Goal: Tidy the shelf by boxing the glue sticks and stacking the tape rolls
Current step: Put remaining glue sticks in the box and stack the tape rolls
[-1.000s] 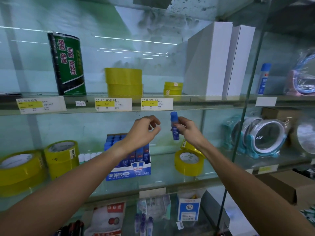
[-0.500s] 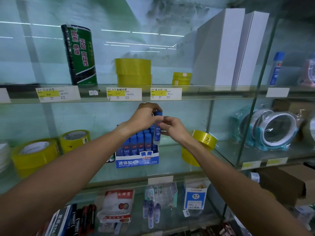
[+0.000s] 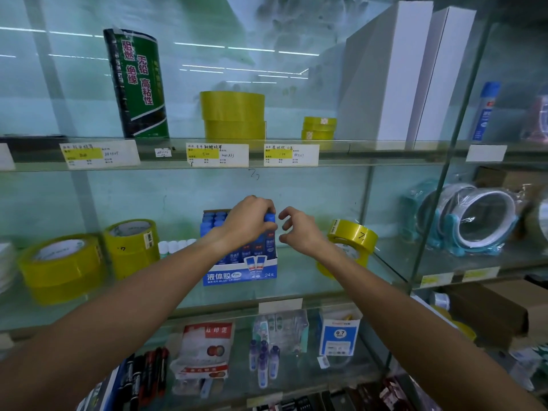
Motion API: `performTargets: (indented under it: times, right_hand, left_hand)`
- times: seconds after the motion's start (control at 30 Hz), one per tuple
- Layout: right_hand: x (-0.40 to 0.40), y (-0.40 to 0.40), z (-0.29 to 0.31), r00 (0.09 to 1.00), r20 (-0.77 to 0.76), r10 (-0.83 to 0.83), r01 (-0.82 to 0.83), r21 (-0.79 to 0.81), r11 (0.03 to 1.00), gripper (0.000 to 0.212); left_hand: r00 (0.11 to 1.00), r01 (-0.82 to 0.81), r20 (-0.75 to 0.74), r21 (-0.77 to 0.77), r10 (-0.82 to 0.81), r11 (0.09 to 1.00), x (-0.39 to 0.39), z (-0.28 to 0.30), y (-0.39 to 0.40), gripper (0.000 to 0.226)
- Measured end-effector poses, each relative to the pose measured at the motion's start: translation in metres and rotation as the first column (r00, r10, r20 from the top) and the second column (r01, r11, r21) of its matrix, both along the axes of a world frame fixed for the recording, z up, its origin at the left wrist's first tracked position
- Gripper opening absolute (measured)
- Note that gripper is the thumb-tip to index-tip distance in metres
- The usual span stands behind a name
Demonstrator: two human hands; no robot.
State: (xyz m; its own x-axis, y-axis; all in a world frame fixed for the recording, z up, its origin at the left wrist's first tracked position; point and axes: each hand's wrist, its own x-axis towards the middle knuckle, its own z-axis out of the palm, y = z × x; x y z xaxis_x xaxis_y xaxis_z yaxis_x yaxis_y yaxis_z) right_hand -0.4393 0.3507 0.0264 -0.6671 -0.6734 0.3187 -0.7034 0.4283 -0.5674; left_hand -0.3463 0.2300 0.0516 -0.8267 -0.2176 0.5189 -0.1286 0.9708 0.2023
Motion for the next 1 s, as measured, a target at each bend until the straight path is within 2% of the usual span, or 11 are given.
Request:
performTargets:
  times: [0.1, 0.2, 0.27, 0.33, 0.47, 0.57, 0.73, 0.87, 1.0]
  right_hand:
    - [-0.017, 0.013, -0.001, 0.984, -0.143, -0.103, 0.114, 0.071, 0.991, 0.045]
    - [-0.040, 0.034, -0.002, 0.915, -0.268, -0.300, 0.334, 0.090, 0.938, 0.044]
    - [-0.053, 0.050, -0.003, 0.857, -0.270, -0.440, 0.486, 0.136, 0.863, 0.042]
    - [-0.069, 0.064, -0.005, 0.832, -0.168, -0.528, 0.554, 0.218, 0.803, 0.049]
    - [-0.095, 0.082, -0.012, 0.849, -0.041, -0.526, 0.505, 0.354, 0.787, 0.068]
    - [-0.094, 0.089, -0.015, 0.873, -0.020, -0.488, 0.471, 0.301, 0.829, 0.070]
    - [-0.092, 0.092, -0.023, 0.887, -0.025, -0.462, 0.459, 0.169, 0.872, 0.055]
    - [-0.088, 0.098, -0.020, 0.904, -0.077, -0.420, 0.422, 0.020, 0.906, 0.053]
    - [-0.072, 0.102, -0.009, 0.937, -0.165, -0.310, 0.292, -0.123, 0.948, 0.056]
  left_hand:
    - [1.000, -0.020, 0.015, -0.020, 0.020, 1.000, -0.001, -0.012, 0.000, 0.026]
    - [1.000, -0.022, -0.004, -0.060, 0.022, 0.998, 0.000, -0.019, 0.002, 0.029]
    - [0.999, -0.029, -0.035, -0.093, 0.025, 0.995, 0.000, -0.020, 0.005, 0.030]
    - [0.998, -0.039, -0.050, -0.128, 0.033, 0.991, 0.001, -0.021, 0.006, 0.032]
    - [0.997, -0.050, -0.071, -0.129, 0.041, 0.990, -0.001, -0.025, 0.007, 0.040]
    - [0.989, -0.068, -0.137, -0.125, 0.051, 0.990, -0.001, -0.027, 0.014, 0.039]
    - [0.981, 0.008, -0.192, -0.101, -0.027, 0.995, -0.002, -0.036, 0.040, 0.028]
    - [0.972, 0.116, -0.218, 0.126, -0.087, 0.985, -0.011, -0.035, 0.063, 0.021]
    - [0.973, 0.152, -0.220, 0.397, -0.067, 0.905, -0.025, -0.021, 0.079, 0.027]
